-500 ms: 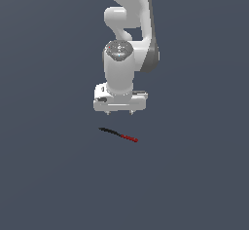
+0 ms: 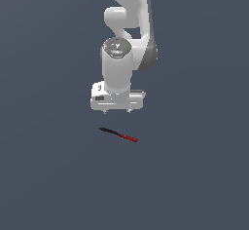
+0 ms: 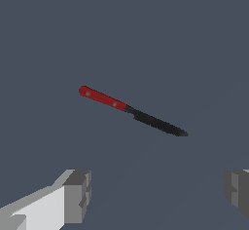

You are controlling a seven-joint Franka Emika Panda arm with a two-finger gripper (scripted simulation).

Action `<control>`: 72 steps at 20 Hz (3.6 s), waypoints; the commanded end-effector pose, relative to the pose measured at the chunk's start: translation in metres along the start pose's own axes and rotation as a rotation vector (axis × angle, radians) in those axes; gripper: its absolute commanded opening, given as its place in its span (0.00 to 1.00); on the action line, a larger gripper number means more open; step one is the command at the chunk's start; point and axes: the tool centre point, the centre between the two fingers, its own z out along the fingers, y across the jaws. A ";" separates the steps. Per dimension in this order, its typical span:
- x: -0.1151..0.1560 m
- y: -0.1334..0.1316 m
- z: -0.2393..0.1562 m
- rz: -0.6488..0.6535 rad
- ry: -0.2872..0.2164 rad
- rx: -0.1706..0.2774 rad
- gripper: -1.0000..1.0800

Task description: Pick up the object and move it to a goal position.

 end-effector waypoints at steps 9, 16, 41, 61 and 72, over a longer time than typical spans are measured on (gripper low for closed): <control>0.001 0.002 0.002 -0.035 -0.001 -0.005 0.96; 0.004 0.003 0.012 -0.135 -0.001 -0.006 0.96; 0.022 0.003 0.076 -0.794 0.020 0.009 0.96; 0.030 0.000 0.108 -1.144 0.052 0.023 0.96; 0.030 -0.001 0.127 -1.147 0.052 0.023 0.96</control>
